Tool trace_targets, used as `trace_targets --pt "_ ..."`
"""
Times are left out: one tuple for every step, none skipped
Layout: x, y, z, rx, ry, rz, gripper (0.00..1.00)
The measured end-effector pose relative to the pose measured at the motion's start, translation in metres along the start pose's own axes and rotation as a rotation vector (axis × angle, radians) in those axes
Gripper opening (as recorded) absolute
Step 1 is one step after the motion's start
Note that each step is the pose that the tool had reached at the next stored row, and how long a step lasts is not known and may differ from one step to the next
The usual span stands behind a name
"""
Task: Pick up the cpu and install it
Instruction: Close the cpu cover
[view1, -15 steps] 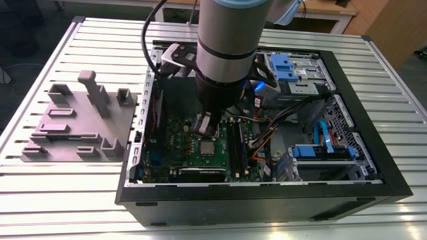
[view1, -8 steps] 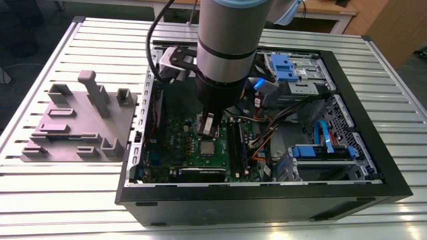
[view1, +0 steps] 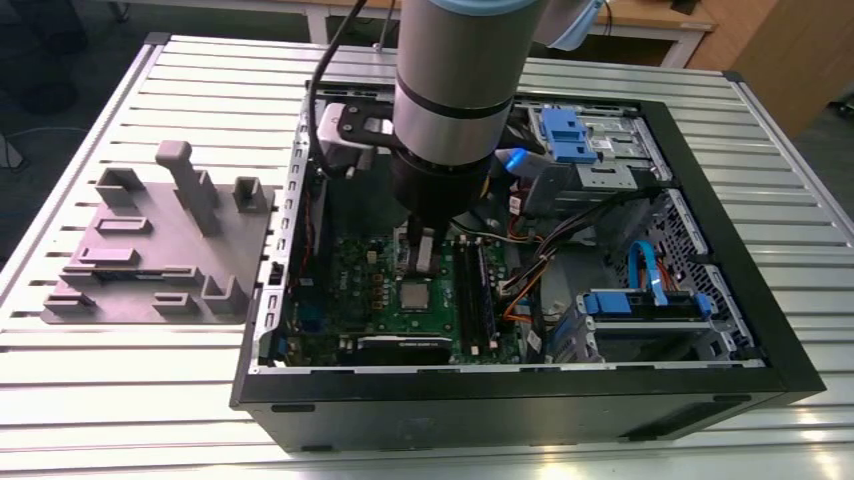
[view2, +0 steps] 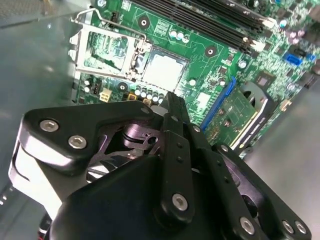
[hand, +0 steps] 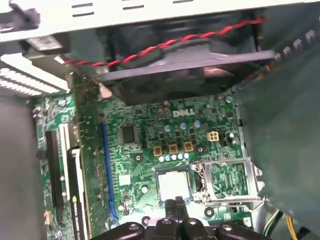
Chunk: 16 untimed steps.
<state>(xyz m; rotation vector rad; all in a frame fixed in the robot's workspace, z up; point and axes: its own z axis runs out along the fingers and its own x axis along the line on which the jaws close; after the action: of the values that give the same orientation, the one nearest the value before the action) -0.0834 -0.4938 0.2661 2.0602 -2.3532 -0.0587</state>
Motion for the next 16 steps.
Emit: trace_targets --pt "0.0 0.0 0.0 -0.0003 0.0007 -0.018 0.1" --pt "0.0 0.0 0.0 -0.0004 0.0011 -0.029 0.1" --pt "0.0 0.0 0.0 -0.0005 0.0013 -0.034 0.1" --pt "0.0 0.0 0.0 -0.0005 0.0013 -0.035 0.1" --pt "0.0 0.0 0.0 -0.0005 0.0013 -0.035 0.1" --pt "0.0 0.0 0.0 -0.0005 0.0012 -0.035 0.1" --pt "0.0 0.0 0.0 -0.0005 0.0013 -0.035 0.1" --pt "0.0 0.0 0.0 -0.0005 0.0013 -0.035 0.1" --pt "0.0 0.0 0.0 -0.0005 0.0013 -0.035 0.1" --pt "0.0 0.0 0.0 -0.001 -0.001 -0.035 0.1" --pt "0.0 -0.0001 0.0 -0.0024 -0.0144 -0.036 0.1" --pt "0.0002 -0.0001 0.0 -0.0043 -0.0322 -0.036 0.1" --pt "0.0005 -0.0001 0.0 -0.0066 -0.05 -0.037 0.1" --pt "0.0014 -0.0002 0.0 -0.0087 -0.0677 -0.038 0.1" --pt "0.0022 -0.0003 0.0002 -0.0096 -0.078 -0.038 0.1" --pt "0.0026 -0.0008 0.0003 -0.01 -0.0792 -0.037 0.1"
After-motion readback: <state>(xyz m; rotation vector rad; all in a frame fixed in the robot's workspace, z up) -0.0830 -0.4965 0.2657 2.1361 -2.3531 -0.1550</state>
